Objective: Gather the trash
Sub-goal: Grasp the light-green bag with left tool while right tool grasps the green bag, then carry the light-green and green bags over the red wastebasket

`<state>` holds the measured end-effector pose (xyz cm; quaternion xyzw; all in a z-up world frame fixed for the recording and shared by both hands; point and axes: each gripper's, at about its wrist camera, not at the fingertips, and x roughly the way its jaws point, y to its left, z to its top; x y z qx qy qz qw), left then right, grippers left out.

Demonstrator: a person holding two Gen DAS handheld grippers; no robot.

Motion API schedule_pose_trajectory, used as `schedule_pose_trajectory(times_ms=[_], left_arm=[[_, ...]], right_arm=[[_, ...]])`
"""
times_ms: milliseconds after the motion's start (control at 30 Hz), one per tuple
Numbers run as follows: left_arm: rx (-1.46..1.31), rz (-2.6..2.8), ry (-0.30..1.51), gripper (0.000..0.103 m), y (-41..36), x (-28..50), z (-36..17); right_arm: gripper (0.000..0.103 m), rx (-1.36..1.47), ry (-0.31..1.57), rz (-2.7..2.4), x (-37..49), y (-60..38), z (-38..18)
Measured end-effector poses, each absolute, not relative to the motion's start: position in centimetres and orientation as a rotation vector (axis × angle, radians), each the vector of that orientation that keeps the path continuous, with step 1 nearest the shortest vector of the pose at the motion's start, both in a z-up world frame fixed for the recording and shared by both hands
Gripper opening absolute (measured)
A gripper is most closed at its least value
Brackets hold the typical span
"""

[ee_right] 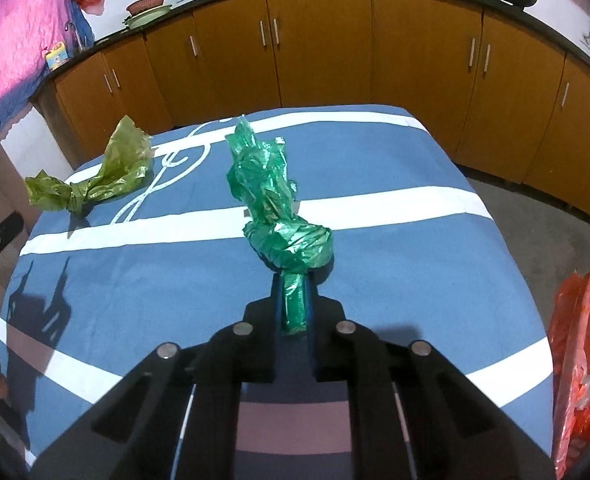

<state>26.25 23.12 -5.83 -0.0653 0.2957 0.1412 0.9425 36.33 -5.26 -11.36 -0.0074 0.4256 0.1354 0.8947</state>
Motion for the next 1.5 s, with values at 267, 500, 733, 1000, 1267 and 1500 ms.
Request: schedule_pose_trajectory(times_ms=[267,500,733,1000,1267,1500], left_arm=[[-0.032,0.294,0.642,0.095,21.8,29.7,-6.7],[-0.063,0.294,0.693,0.088,22.6,31.5,-7.4],[-0.140,0.234,0.777,0.036,23.8,32.7,-8.4],[-0.150,0.215,0.772,0.009,23.9,32.1,-8.2],[-0.113,0.211,0.728,0.008,23.2,30.0,-6.4],[-0.052,0.155,0.694,0.008,20.2,27.7,-4.4]], right_arm=[[0.011,0.023,0.890,0.290,36.5,-5.6,-11.6],[0.011,0.029,0.895,0.297,36.6,-5.6,-11.6],[0.011,0.029,0.898,0.299,36.6,-5.6,-11.8],[0.011,0.020,0.896,0.293,36.7,-5.6,-11.8],[0.011,0.048,0.880,0.296,35.7,-6.7,-11.6],[0.011,0.054,0.858,0.307,33.6,-7.6,-10.2]])
